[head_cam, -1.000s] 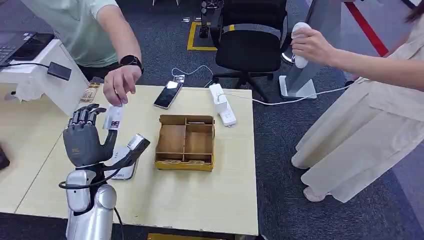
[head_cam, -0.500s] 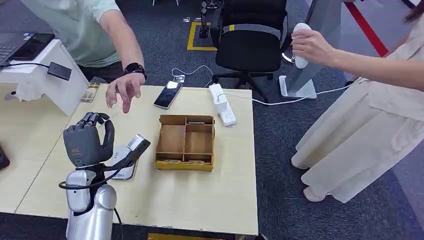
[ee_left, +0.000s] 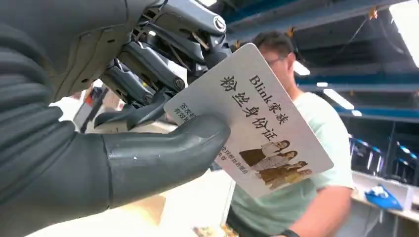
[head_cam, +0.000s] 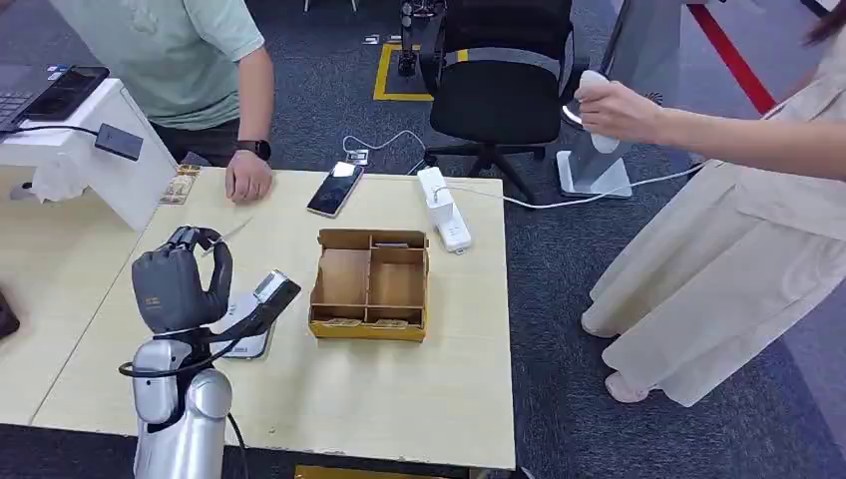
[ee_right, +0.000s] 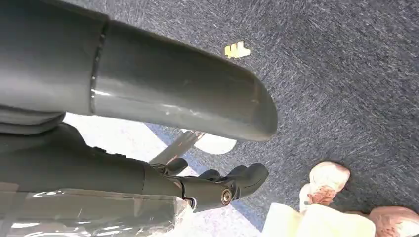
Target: Pass the card to the sensor for recognition and then transmit it.
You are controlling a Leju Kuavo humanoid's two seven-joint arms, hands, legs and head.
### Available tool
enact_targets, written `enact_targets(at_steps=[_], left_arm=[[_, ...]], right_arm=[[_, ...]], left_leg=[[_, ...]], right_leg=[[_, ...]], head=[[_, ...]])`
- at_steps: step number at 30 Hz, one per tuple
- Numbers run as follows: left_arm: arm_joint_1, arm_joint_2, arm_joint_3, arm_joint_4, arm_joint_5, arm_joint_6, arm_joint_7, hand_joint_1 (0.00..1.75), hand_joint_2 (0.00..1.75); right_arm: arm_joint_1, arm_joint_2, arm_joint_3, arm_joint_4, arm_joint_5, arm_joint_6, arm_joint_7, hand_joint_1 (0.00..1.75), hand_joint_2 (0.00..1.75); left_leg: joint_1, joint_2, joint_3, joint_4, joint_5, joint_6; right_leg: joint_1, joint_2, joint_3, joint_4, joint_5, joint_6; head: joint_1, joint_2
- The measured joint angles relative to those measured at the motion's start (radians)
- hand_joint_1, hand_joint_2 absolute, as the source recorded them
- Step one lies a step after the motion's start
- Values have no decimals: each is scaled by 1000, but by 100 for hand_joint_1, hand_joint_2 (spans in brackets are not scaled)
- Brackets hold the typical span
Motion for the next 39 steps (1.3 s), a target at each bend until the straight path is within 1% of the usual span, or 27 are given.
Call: enact_targets(at_steps=[2,3,10,16,19,21,24,28,32,39], left_arm=[[0,0,0,0,32,-34,0,175,175],[1,0,0,1,40,-41,0,175,175],[1,0,0,1,58,-61,1,175,175],[6,0,6,27,162,-183,25,175,175],[18,0,16,56,217,-219,25,175,175],[21,0,29,77,259,-256,49,175,175],[22,1,46,102,273,-282,76,175,175],[23,1,82,137,304,-334,149,175,175],[37,3,128,170,326,-340,149,175,175],[38,5,174,182,324,-343,153,175,175]], right_arm=[[0,0,0,0,0,0,-1,0,0],[0,0,0,0,0,0,-1,0,0],[0,0,-1,0,0,0,-1,0,0],[1,0,-3,0,0,-6,-10,0,0],[5,0,-5,0,0,-11,-11,0,0],[6,0,-6,0,0,-13,-11,0,0],[6,0,-9,0,0,-13,-11,0,0],[6,0,-14,0,0,-13,-11,0,0],[7,-1,-23,0,0,-13,-11,0,0],[7,-1,-27,0,0,-12,-11,0,0]], left_leg=[[0,0,0,0,0,0],[0,0,0,0,0,0],[0,0,0,0,0,0],[0,0,0,0,0,0],[0,0,0,0,0,0],[0,0,0,0,0,0],[0,0,0,0,0,0],[0,0,0,0,0,0],[0,0,0,0,0,0],[0,0,0,0,0,0]], right_leg=[[0,0,0,0,0,0],[0,0,0,0,0,0],[0,0,0,0,0,0],[0,0,0,0,0,0],[0,0,0,0,0,0],[0,0,0,0,0,0],[0,0,0,0,0,0],[0,0,0,0,0,0],[0,0,0,0,0,0],[0,0,0,0,0,0]], head=[[0,0],[0,0],[0,0],[0,0],[0,0],[0,0],[0,0],[0,0],[0,0],[0,0]])
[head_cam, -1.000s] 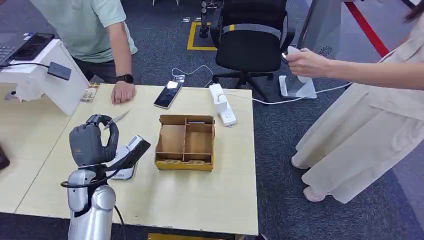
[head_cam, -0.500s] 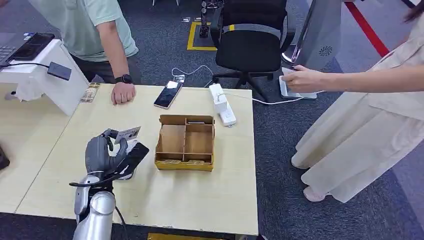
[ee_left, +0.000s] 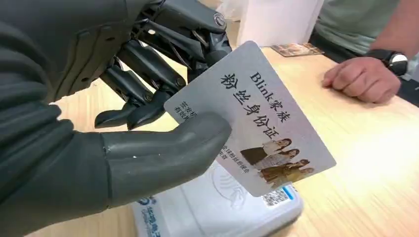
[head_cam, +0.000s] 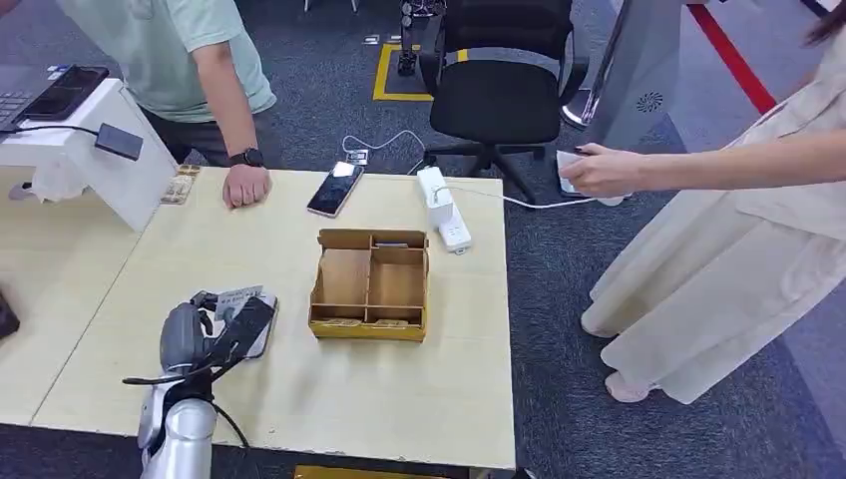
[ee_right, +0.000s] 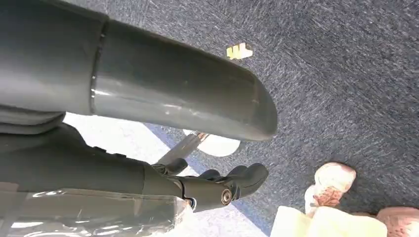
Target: Pass the card to the sensor for recognition and then transmit it.
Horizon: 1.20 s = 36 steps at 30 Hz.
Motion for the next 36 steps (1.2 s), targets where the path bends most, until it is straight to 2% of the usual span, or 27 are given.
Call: enact_targets(at_steps=[11,17,21,29,36], left_arm=[[-2,0,46,16,-31,-18,38,175,175],[-13,0,74,41,-38,-77,75,175,175],[-16,0,77,71,-53,-105,103,175,175],[-25,0,79,100,-59,-115,108,175,175],[-54,1,79,138,-91,-137,156,175,175]], right_arm=[[0,0,-6,-2,0,1,-1,0,0],[0,-1,-8,-10,0,14,1,0,0],[-1,-2,-12,-13,0,15,0,0,0],[-1,-5,-22,-15,0,15,0,0,0],[-3,-6,-25,-16,0,15,-1,0,0]], left_leg=[[0,0,0,0,0,0],[0,0,0,0,0,0],[0,0,0,0,0,0],[0,0,0,0,0,0],[0,-1,2,0,0,0]], right_leg=[[0,0,0,0,0,0],[0,0,0,0,0,0],[0,0,0,0,0,0],[0,0,0,0,0,0],[0,-1,2,0,0,0]], head=[[0,0],[0,0],[0,0],[0,0],[0,0]])
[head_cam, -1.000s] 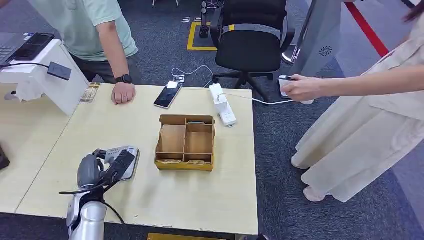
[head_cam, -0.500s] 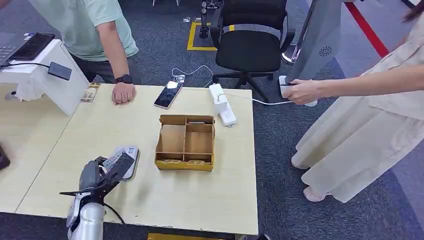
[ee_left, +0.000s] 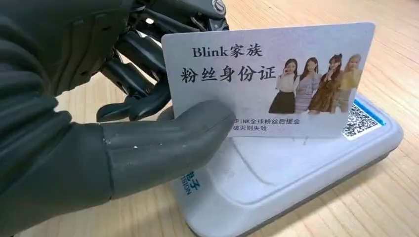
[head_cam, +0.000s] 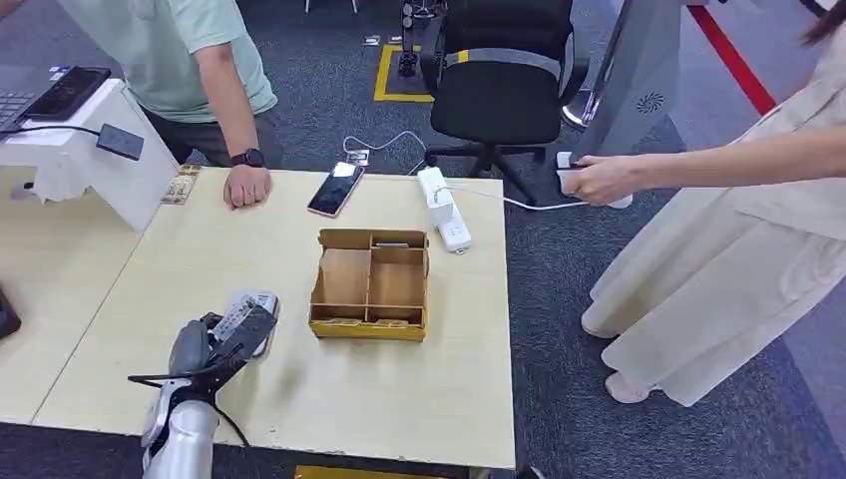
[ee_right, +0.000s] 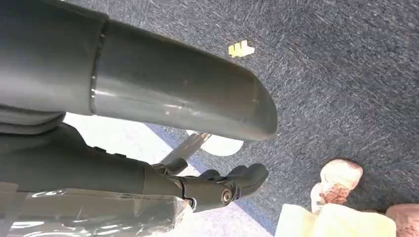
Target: Pass the card to the sensor for recognition and then transmit it.
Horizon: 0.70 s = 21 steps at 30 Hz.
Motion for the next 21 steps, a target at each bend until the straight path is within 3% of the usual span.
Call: enact_targets(at_steps=[21], left_arm=[[-34,2,20,30,0,-4,16,175,175]], right_arm=[[-2,-1,-1,-6,0,3,2,0,0]], left_leg=[[0,0,2,0,2,-1]], right_leg=[[0,-1,2,0,0,0]], head=[[0,0]])
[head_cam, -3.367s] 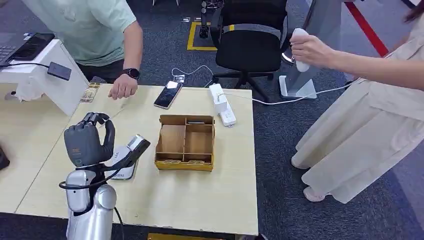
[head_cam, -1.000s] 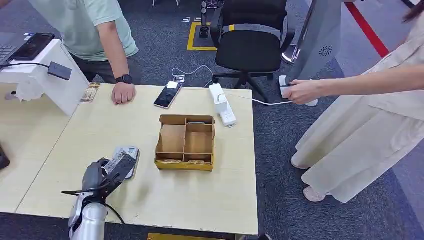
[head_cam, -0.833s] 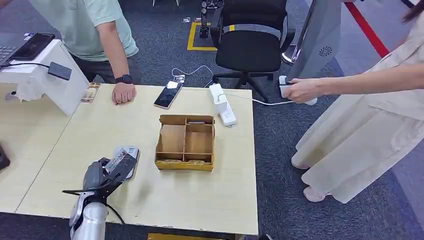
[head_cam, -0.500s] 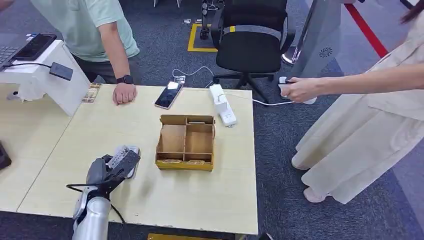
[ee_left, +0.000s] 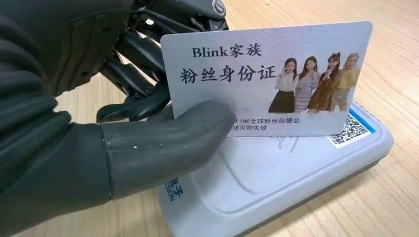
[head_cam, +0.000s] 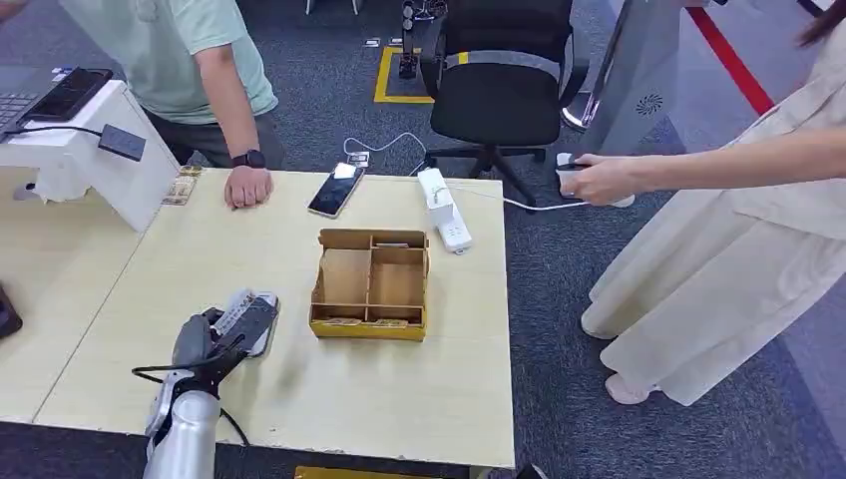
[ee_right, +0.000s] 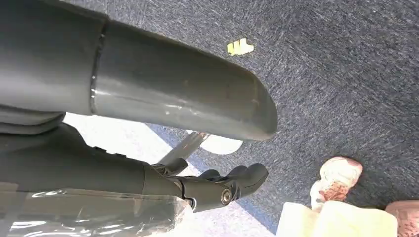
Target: Pass the card to the sensor for recognition and then transmit it.
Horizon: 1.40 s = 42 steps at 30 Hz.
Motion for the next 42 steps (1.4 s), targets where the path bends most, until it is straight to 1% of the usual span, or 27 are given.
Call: enact_targets(at_steps=[2,5,11,15,18,21,24,27,35,38,42], left_arm=[[0,0,4,0,32,-12,-10,175,175],[0,2,12,-5,78,-66,-6,175,175],[7,5,29,-14,136,-113,8,175,175],[34,-31,55,-55,185,-160,34,175,175],[48,-33,57,-63,227,-194,40,175,175],[54,-32,57,-63,240,-202,47,175,175],[54,-25,56,-63,253,-223,78,175,175],[55,-19,56,-63,258,-232,87,175,175],[57,-13,55,-61,259,-233,90,175,175],[58,-7,47,-60,235,-229,100,175,175],[55,2,27,-60,173,-227,127,175,175]], right_arm=[[0,0,0,0,0,0,0,0,0],[0,0,0,0,0,0,-1,0,0],[-1,-3,0,0,0,1,-6,0,0],[-3,-8,0,2,0,0,-15,0,0],[-8,-10,3,5,0,0,-16,0,0],[-11,-11,3,8,0,0,-18,0,0],[-16,-13,6,12,0,0,-19,0,0],[-19,-15,8,16,0,0,-19,0,0],[-24,-17,15,22,0,0,-19,0,0],[-25,-18,19,25,0,0,-18,0,0],[-28,-20,21,25,0,4,-18,0,0]], left_leg=[[0,0,0,0,0,0],[0,0,0,0,0,0],[0,0,0,0,0,0],[0,0,0,0,0,0],[-1,-1,0,0,0,0],[-1,-2,1,0,0,0],[-1,-2,4,-1,0,0],[-1,-2,6,-1,0,0],[-1,-2,9,-1,0,0],[-1,-2,11,-1,0,0],[-2,-2,13,-3,0,-1]], right_leg=[[0,0,0,0,0,0],[0,0,0,0,0,0],[0,0,0,0,0,0],[0,0,0,0,0,0],[0,-1,1,0,0,0],[0,-1,2,0,0,0],[0,-2,5,0,0,0],[0,-2,7,0,0,0],[0,-2,10,0,0,0],[0,-2,11,0,0,0],[-1,-2,13,0,-1,0]], head=[[0,0],[0,0],[0,0],[0,0],[0,0],[0,0],[0,0],[0,0],[0,0],[0,0],[0,0]])
